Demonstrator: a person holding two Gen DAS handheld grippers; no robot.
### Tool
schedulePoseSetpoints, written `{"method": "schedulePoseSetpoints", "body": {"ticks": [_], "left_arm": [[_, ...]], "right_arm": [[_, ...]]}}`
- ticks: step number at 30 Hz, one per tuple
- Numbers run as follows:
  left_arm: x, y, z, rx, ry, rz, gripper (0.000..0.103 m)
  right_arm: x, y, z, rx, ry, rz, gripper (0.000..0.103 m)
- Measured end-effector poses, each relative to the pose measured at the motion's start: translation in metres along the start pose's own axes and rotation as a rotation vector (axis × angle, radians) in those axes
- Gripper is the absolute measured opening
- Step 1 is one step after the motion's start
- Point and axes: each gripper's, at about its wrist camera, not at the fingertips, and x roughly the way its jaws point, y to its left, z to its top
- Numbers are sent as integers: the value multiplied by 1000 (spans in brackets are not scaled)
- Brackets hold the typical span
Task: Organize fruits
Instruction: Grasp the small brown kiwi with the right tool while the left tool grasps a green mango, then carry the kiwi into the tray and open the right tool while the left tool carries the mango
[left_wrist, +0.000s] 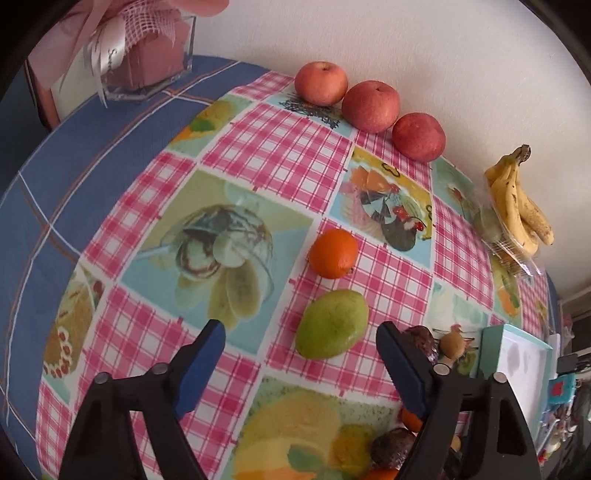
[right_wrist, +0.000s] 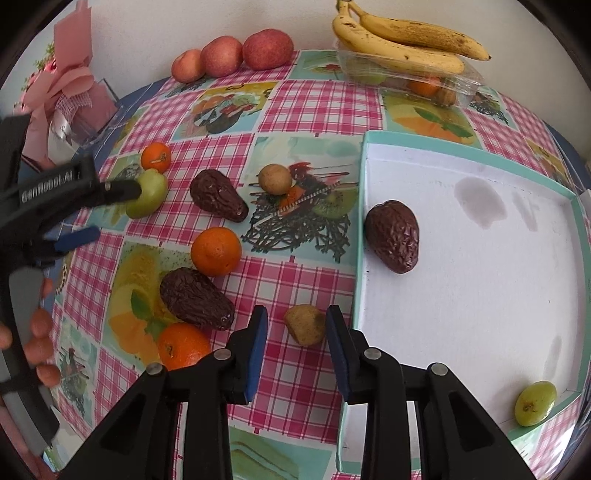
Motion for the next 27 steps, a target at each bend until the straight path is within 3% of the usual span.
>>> {"method": "schedulePoseSetpoints", "body": {"ticks": [6,12,19,27], "left_arm": [[8,-6,0,26,-12,-6,83],[15,-12,-1,54,-10,3,71],[18,-18,-3,73,-3,-39,47],[14,-18,-2,79,-12,-27,46]], "right_arm": [[3,4,0,-22,5,-12,33],[5,5,1,-42,7,-23,28],[8,-1,2,-20,20,-4,22],[7,-2,1,-17,11,1,21]]}}
